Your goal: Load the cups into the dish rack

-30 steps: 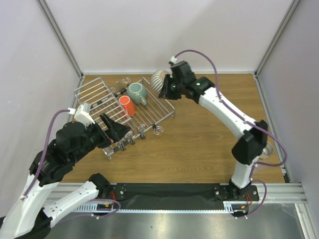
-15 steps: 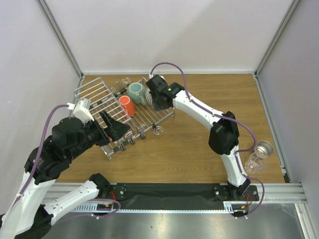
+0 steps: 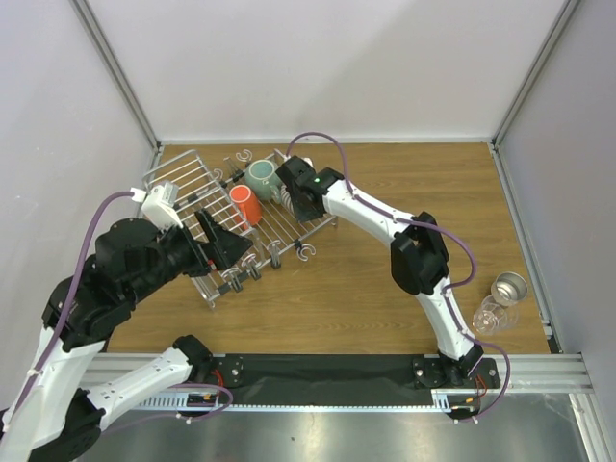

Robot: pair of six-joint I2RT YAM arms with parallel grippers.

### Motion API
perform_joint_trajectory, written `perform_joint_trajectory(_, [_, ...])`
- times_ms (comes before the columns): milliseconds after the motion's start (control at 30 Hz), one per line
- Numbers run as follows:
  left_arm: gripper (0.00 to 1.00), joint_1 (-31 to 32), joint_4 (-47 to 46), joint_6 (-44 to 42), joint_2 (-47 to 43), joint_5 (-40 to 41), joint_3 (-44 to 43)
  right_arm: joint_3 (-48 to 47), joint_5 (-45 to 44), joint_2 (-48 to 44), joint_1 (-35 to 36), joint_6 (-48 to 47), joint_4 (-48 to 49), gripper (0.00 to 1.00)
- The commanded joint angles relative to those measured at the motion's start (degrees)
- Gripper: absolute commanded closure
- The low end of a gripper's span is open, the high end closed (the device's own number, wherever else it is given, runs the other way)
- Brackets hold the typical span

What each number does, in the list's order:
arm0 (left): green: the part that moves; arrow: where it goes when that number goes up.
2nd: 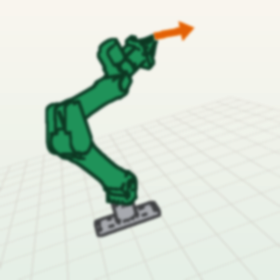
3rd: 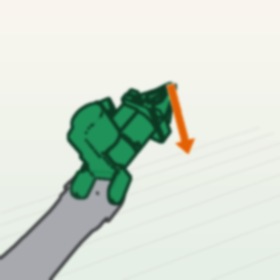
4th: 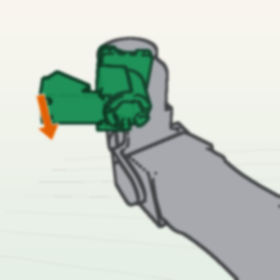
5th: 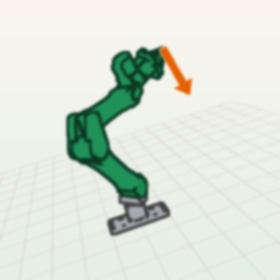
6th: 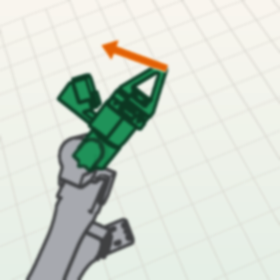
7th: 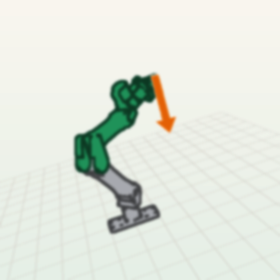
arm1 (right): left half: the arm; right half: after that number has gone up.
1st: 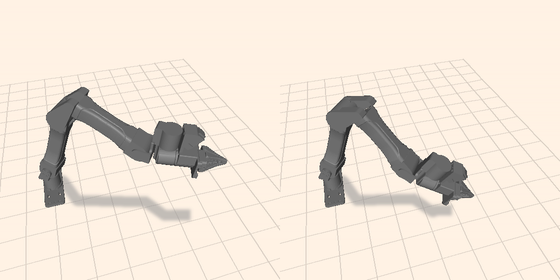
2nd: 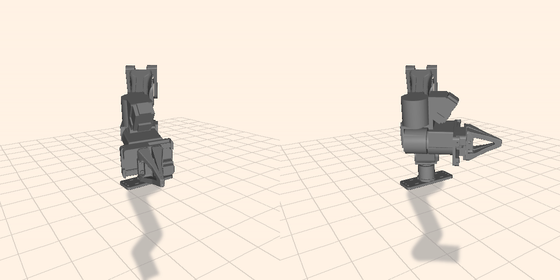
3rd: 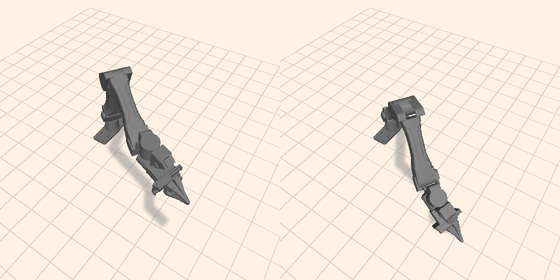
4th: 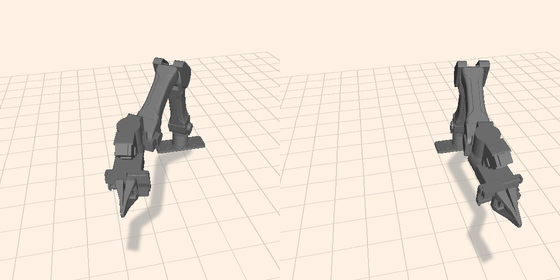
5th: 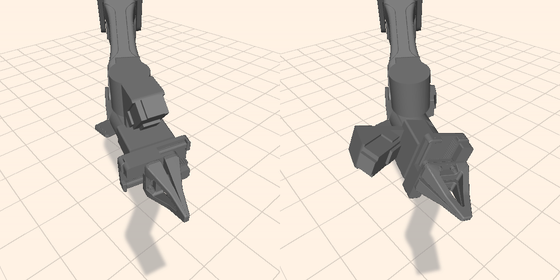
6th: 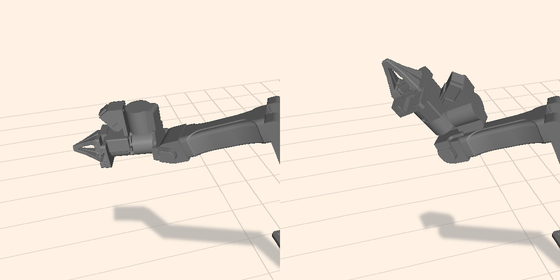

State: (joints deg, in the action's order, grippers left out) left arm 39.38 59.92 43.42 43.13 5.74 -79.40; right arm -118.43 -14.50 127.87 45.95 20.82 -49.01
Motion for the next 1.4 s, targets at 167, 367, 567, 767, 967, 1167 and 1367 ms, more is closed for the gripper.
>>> perform_joint_trajectory(167, [0.0,0.2,2.2,-3.3,-0.4,1.1,-2.8,-5.8,-3.1,2.8,0.6,-1.7,6.3,1.0])
perform_joint_trajectory(367, [0.0,0.2,1.8,-3.5,-0.2,0.9,-2.1,-10.0,-3.5,6.2,1.3,-3.0,7.0,1.0])
perform_joint_trajectory(567, [0.0,0.2,1.7,-3.6,-0.2,1.1,-1.6,-12.3,-5.4,9.3,1.5,-4.3,8.8,1.0])
perform_joint_trajectory(767, [0.0,0.2,1.3,-3.3,-0.1,0.7,-0.5,-12.9,-6.0,10.4,1.5,-6.0,11.7,1.0])
perform_joint_trajectory(967, [0.0,0.2,0.4,-3.4,0.9,0.1,-0.2,-17.9,-5.0,13.6,1.3,-7.0,11.0,1.0])
perform_joint_trajectory(1167, [0.0,0.1,-0.2,-3.9,2.4,-1.0,-0.7,-19.4,-3.7,13.6,1.2,-6.7,10.2,0.6])
perform_joint_trajectory(1367, [0.0,0.1,-1.0,-4.0,3.2,-2.1,-1.2,-18.2,-3.7,10.3,1.2,-5.5,8.6,0.31])
